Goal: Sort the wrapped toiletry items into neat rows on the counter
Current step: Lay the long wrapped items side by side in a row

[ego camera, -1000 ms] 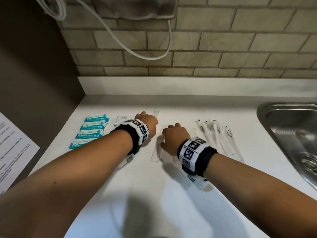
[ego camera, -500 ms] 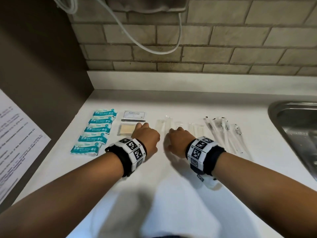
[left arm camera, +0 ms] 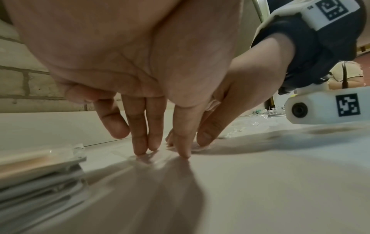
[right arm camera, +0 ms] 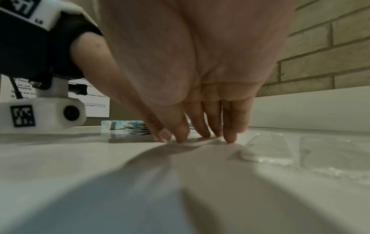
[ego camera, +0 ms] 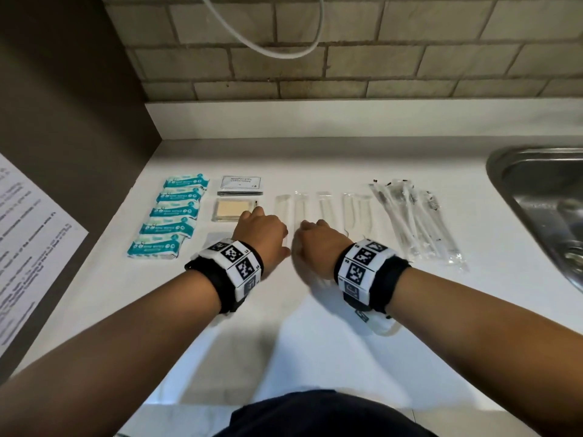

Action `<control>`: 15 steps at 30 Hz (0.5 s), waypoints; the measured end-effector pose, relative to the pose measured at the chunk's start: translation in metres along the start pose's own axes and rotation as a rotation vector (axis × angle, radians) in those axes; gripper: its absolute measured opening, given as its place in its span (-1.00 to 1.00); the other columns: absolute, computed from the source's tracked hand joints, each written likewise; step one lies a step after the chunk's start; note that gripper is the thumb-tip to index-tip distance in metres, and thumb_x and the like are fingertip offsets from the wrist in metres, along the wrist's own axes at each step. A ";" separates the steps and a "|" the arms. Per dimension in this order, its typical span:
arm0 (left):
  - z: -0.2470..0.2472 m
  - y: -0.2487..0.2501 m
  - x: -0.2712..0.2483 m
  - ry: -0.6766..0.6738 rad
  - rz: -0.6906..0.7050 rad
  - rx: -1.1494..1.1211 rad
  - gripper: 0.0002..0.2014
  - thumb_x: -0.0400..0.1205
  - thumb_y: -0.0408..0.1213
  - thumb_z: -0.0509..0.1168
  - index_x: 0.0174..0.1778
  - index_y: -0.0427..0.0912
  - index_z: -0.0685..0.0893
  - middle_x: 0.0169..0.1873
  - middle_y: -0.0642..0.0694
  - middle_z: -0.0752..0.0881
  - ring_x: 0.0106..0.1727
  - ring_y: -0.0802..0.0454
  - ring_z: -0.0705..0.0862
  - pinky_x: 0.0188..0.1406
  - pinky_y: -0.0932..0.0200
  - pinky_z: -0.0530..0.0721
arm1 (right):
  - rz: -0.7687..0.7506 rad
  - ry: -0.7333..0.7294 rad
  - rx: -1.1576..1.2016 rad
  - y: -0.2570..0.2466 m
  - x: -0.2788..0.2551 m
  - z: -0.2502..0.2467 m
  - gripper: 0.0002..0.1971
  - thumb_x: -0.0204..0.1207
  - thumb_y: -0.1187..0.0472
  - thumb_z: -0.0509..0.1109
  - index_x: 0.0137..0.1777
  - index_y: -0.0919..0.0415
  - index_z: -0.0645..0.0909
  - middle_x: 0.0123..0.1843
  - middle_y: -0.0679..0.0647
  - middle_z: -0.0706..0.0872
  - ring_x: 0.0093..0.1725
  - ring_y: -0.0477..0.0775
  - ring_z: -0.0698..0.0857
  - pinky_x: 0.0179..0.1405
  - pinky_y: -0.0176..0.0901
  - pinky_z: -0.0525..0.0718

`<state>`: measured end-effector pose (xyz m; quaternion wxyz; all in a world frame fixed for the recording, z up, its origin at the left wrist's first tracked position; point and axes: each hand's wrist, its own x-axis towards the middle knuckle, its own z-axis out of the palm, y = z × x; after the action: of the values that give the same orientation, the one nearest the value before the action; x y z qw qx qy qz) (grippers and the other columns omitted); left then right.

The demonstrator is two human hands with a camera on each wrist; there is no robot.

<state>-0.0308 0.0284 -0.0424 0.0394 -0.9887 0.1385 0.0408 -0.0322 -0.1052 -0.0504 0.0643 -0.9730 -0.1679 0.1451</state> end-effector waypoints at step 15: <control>0.005 -0.006 -0.009 -0.014 -0.017 -0.003 -0.77 0.61 0.03 0.24 -0.25 -0.02 0.48 -0.04 -0.04 0.73 0.20 -0.15 0.46 0.11 0.00 0.33 | 0.000 -0.054 0.029 -0.002 -0.007 -0.011 -0.68 0.55 0.17 0.26 0.25 0.20 0.64 0.25 0.13 0.57 0.20 0.21 0.63 0.10 0.06 0.70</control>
<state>-0.0378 0.0370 -0.0466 0.0393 -0.9896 0.1298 0.0474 -0.0355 -0.1064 -0.0377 0.0740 -0.9677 -0.1673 0.1737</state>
